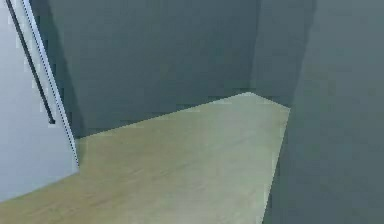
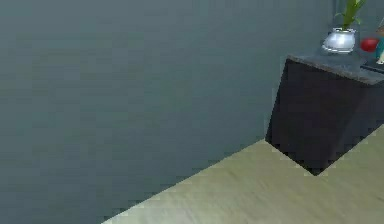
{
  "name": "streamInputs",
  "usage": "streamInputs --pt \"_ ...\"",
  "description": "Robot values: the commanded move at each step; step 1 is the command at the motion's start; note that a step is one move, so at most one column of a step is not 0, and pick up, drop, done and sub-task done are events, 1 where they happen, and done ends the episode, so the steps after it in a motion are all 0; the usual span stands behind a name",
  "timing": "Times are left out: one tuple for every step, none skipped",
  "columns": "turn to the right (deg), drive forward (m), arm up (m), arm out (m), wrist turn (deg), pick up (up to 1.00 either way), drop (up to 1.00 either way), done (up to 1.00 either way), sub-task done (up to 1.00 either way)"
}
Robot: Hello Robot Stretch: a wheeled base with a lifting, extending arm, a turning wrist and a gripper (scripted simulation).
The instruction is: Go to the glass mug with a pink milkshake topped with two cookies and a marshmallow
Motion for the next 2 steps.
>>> streamInputs --pt "0.0 1.0 0.0 0.0 0.0 0.0 0.0 0.0 0.0" --pt "3.0 0.0 0.0 0.0 0.0 0.0 0.0 0.0 0.0"
